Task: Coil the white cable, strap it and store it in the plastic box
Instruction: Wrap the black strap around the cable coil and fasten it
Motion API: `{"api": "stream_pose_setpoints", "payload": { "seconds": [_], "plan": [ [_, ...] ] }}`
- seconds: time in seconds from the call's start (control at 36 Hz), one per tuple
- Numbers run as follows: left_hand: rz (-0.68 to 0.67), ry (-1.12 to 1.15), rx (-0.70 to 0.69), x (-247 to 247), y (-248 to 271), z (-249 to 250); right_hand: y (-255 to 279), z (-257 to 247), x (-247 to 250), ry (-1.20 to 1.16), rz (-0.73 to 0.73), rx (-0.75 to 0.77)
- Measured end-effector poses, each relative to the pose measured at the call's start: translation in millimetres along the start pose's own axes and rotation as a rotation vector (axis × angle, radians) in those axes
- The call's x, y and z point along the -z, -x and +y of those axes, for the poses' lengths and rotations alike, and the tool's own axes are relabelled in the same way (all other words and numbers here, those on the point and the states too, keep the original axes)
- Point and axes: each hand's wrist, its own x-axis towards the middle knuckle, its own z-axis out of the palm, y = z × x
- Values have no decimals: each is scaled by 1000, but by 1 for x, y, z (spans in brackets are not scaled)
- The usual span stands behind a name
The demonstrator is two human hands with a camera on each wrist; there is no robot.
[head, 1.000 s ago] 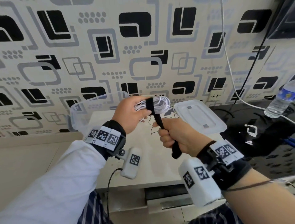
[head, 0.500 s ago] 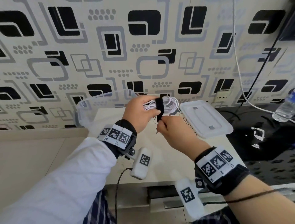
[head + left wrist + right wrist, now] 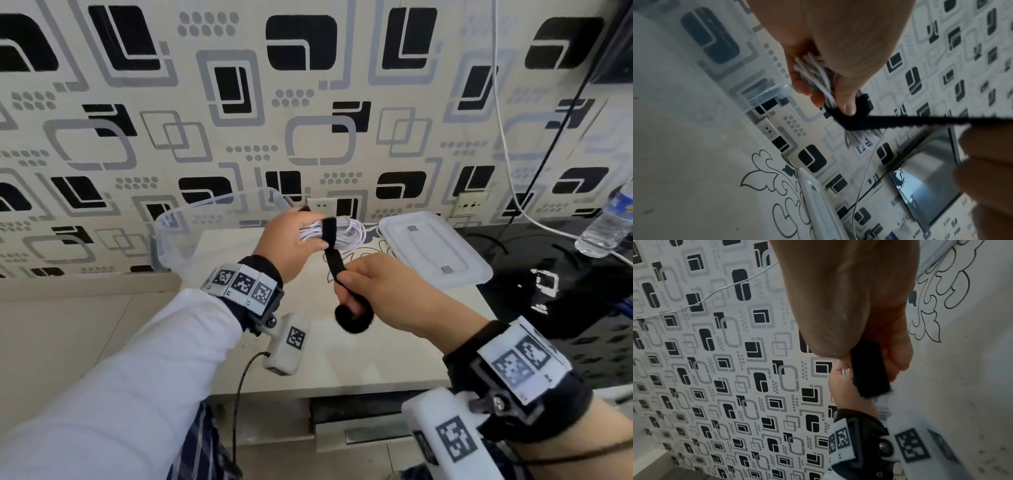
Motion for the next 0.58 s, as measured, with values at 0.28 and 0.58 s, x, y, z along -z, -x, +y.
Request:
{"api": "stream_pose_setpoints", "payload": {
  "seconds": [0.28,0.58],
  "plan": [
    [-257,-122,-137,-22,15,18,-2,-5,10,-242,-20,-134],
    [-311,12,-291,-30,27,35,-14,10,59,-697,72,-435]
  ]
}}
